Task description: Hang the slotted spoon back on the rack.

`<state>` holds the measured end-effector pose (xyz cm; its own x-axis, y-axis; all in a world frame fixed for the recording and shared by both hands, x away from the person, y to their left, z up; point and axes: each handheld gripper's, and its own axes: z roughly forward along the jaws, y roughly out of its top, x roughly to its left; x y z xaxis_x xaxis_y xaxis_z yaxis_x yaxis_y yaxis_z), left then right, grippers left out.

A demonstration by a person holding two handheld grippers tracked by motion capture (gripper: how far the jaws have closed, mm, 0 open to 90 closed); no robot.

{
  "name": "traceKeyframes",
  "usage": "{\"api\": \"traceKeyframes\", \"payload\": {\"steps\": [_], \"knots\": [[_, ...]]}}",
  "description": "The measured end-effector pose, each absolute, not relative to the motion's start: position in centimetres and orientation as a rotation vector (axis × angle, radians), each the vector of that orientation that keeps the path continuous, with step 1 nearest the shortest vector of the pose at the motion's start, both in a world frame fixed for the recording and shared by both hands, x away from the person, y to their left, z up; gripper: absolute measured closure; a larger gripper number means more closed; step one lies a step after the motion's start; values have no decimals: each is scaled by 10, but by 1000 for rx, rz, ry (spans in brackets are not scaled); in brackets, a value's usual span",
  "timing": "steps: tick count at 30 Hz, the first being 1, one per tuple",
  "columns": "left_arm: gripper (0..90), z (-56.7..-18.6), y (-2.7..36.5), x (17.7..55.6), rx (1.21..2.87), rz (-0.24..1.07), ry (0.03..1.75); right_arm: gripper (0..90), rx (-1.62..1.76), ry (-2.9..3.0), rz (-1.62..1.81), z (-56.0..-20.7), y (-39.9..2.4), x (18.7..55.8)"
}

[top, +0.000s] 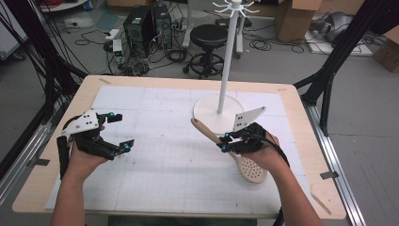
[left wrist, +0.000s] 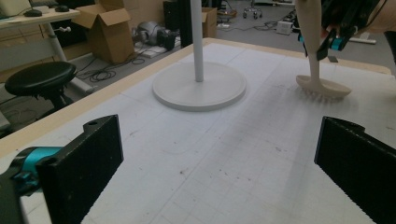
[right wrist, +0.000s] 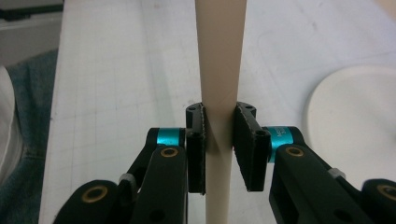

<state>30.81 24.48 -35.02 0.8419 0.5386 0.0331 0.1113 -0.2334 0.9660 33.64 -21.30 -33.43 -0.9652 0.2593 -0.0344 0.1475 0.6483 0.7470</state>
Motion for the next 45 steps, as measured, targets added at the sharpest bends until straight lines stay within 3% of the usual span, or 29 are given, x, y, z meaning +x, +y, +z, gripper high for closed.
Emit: {"api": "traceKeyframes", "payload": {"steps": [23,45], "knots": [[17,-349,247,308,1777,427,494,758,372,2560,1427,-280,-243,342],[17,-350,250,309,1765,412,492,757,408,2502,1379,-226,-259,372]]}}
